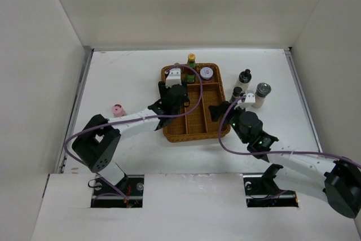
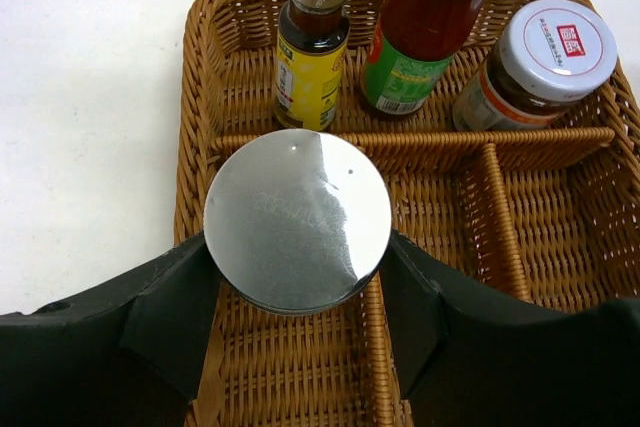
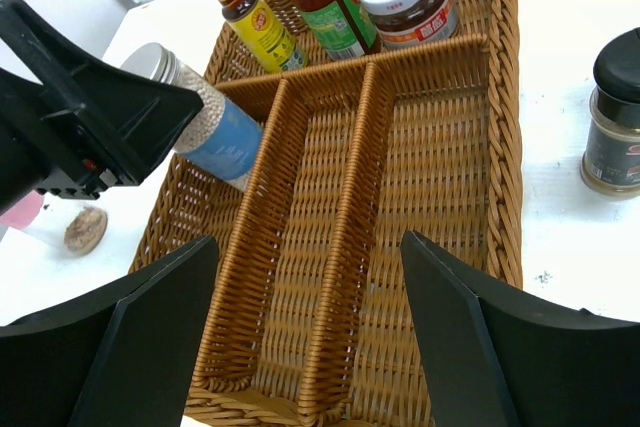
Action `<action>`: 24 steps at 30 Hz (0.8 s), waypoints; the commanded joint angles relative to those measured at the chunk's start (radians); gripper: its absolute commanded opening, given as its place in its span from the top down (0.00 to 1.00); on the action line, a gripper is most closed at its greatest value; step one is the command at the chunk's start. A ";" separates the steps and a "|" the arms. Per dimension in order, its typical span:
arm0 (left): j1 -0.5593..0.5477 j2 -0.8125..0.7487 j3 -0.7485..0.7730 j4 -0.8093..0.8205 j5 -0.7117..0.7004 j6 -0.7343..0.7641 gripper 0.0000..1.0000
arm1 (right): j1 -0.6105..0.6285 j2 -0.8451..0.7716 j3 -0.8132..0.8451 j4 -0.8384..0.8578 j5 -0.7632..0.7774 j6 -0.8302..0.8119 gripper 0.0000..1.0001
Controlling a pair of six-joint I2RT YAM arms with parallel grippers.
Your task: Organize the condiment bottles
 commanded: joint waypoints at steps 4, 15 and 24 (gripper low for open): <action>-0.016 -0.012 -0.012 0.111 -0.056 -0.002 0.47 | -0.003 -0.011 0.016 0.049 0.001 -0.002 0.19; -0.042 -0.235 -0.058 0.092 -0.153 0.066 0.05 | -0.002 -0.019 0.015 0.048 0.001 -0.005 0.17; 0.071 -0.615 -0.215 -0.342 -0.279 -0.124 0.04 | -0.002 -0.030 0.010 0.047 0.007 -0.002 0.16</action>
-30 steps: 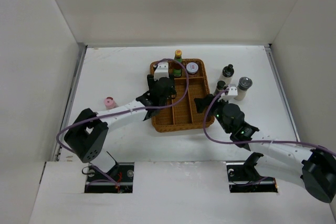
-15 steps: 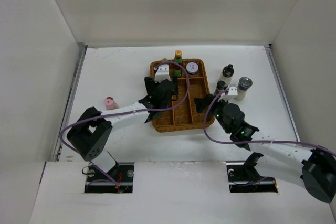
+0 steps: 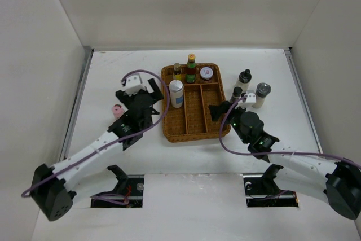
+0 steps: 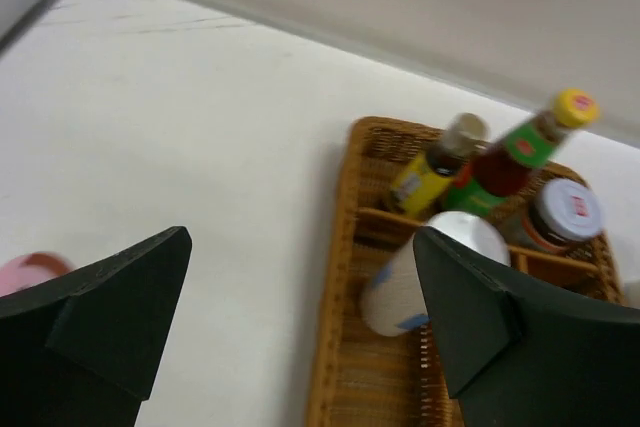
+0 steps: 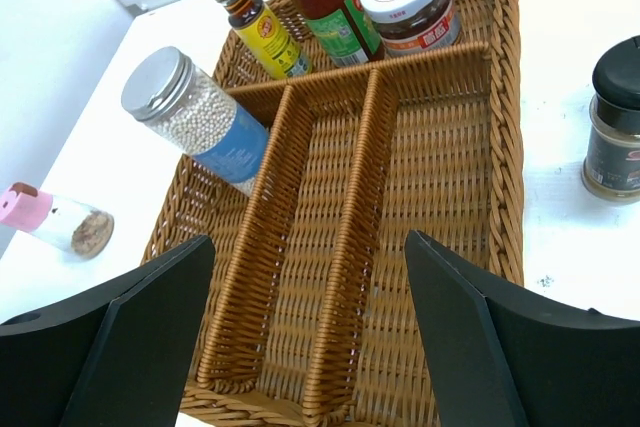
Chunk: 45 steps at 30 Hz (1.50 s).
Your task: Organize the condiment bottles
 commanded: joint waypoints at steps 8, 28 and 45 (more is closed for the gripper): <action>0.381 -0.201 -0.171 -0.411 0.164 -0.247 0.07 | 0.000 -0.008 0.015 0.048 -0.001 -0.002 0.15; 0.518 0.077 -0.234 -0.029 0.201 -0.199 0.62 | 0.011 0.018 0.019 0.056 -0.007 -0.007 0.15; -0.082 -0.068 0.032 -0.241 0.204 -0.166 0.71 | 0.011 0.038 0.022 0.060 0.025 -0.013 0.25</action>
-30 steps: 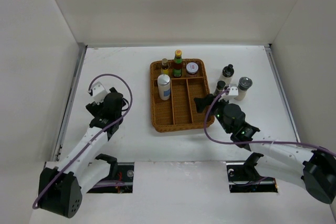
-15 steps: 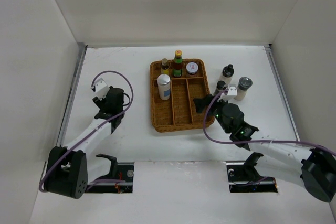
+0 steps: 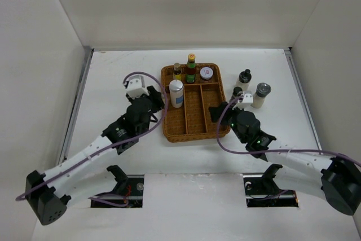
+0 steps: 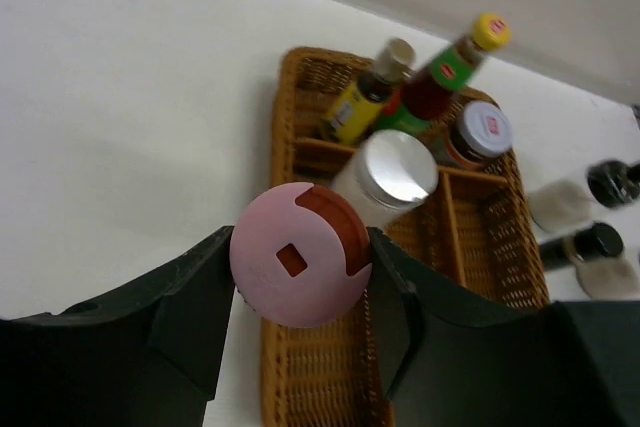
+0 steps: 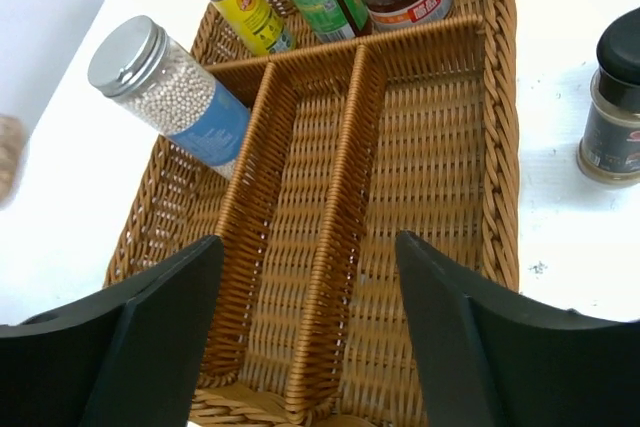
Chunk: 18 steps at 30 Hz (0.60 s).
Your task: Organize the condiment bottles
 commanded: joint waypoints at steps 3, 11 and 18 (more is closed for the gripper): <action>-0.137 0.182 0.034 0.108 0.004 0.003 0.71 | 0.009 -0.056 0.013 0.059 0.049 -0.009 0.49; -0.182 0.366 0.046 0.179 -0.002 0.007 0.71 | 0.076 -0.143 0.050 0.001 0.164 -0.029 0.82; -0.157 0.460 -0.056 0.337 0.048 0.009 0.66 | 0.121 -0.188 0.061 0.041 0.045 -0.101 0.84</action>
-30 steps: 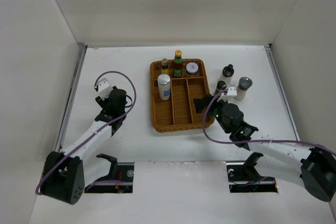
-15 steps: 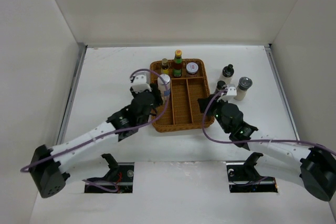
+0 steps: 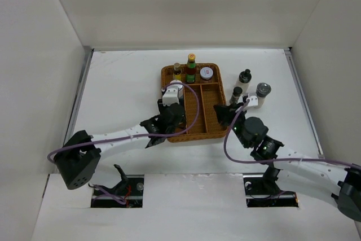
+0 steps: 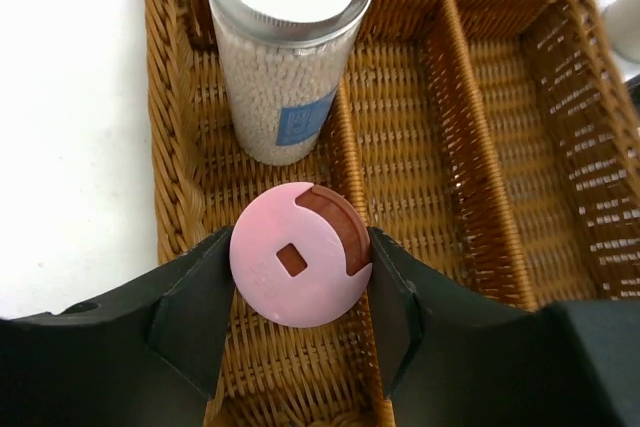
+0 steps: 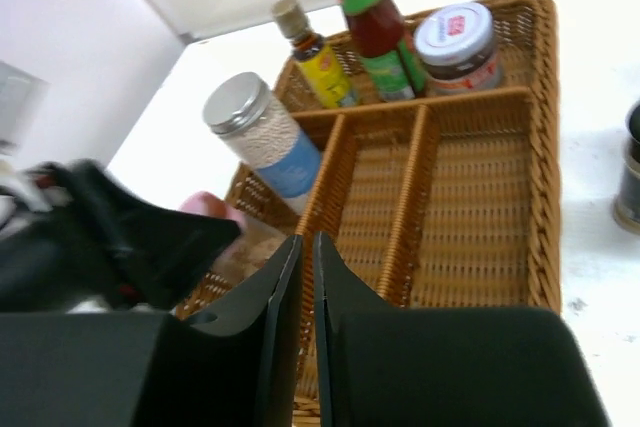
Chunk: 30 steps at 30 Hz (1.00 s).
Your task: Organize the condiment bottles
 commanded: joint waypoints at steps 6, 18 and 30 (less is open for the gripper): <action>0.006 0.071 -0.061 0.166 0.018 0.008 0.52 | -0.108 0.046 0.169 -0.078 0.006 -0.047 0.61; -0.007 -0.233 -0.136 0.326 0.065 0.163 0.02 | -0.494 0.312 0.422 -0.303 0.125 -0.146 0.05; 0.112 -0.497 -0.348 0.564 0.108 0.199 0.02 | -0.633 0.707 0.818 -0.549 -0.064 -0.219 0.06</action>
